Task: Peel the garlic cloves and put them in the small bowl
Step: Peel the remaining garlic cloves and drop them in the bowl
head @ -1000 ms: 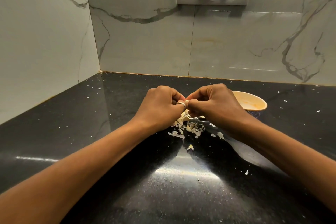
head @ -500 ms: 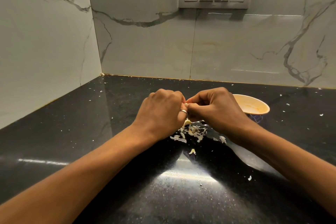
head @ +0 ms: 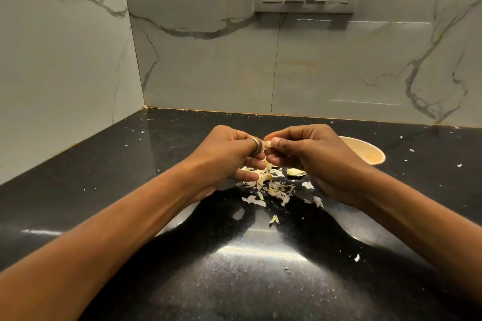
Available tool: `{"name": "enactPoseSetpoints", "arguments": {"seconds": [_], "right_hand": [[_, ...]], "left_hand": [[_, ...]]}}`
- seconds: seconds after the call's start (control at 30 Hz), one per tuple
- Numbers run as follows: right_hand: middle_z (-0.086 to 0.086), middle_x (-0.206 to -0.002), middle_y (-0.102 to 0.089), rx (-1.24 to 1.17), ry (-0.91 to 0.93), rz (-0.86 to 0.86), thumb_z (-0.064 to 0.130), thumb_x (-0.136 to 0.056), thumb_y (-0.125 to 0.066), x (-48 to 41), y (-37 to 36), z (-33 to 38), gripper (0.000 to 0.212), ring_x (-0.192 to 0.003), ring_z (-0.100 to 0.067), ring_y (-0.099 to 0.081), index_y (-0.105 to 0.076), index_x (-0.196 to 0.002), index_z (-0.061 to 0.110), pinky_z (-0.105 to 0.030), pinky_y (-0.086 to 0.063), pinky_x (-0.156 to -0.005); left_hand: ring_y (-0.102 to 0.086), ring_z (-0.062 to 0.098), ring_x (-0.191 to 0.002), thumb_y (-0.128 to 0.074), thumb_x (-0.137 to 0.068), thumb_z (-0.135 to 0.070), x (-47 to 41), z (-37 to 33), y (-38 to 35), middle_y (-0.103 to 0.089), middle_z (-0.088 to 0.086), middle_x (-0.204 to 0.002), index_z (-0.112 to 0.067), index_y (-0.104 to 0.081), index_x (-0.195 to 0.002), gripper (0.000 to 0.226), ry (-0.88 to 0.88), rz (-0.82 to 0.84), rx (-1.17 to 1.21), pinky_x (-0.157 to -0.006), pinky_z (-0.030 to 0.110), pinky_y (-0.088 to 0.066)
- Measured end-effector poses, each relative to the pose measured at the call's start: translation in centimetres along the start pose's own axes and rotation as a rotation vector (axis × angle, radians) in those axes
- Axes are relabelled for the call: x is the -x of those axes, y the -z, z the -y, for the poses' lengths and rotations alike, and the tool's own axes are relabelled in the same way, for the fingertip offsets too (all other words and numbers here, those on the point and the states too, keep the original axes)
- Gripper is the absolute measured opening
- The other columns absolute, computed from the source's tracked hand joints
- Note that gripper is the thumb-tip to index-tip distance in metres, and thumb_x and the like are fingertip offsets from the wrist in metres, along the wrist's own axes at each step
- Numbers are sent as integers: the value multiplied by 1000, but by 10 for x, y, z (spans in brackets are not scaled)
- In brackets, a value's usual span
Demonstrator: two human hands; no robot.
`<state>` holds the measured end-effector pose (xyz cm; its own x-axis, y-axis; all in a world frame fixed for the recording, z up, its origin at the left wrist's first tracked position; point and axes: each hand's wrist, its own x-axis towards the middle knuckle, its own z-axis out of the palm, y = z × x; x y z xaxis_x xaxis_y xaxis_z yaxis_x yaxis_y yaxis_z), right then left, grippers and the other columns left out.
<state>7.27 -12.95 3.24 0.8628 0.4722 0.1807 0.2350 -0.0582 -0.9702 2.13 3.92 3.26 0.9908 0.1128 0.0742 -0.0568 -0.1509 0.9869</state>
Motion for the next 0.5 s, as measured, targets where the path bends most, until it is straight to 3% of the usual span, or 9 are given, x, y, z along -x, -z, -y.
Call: {"name": "enactPoseSetpoints", "arguments": {"seconds": [0.13, 0.3, 0.5], "right_hand": [[-19, -90, -72, -139, -73, -41, -2, -96, -60, -3, 0, -1, 10, -80, -22, -70, -69, -100, -4, -24, -61, -73], [-11, -84, -74, -105, -56, -82, 0, -93, -65, -5, 2, -3, 8, -79, -17, -69, -73, -96, 1, -22, -60, -73], [-21, -99, -75, -201, -99, -55, 0, -91, -66, -6, 2, -1, 11, -93, -27, -73, -74, -98, -3, -29, -60, -85]], "left_hand": [[-68, 10, -69, -57, -96, -8, -1, 2, 2, -69, 5, -77, -5, -71, -92, 15, 5, 16, 12, -52, 24, -56], [-68, 10, -69, -58, -96, -9, -2, 2, 0, -70, 7, -81, -5, -71, -89, 16, 10, 7, 21, -53, 25, -56], [-68, 10, -68, -58, -96, -9, -1, 0, 1, -70, 6, -79, -3, -72, -95, 15, 19, -1, 53, -53, 24, -57]]}}
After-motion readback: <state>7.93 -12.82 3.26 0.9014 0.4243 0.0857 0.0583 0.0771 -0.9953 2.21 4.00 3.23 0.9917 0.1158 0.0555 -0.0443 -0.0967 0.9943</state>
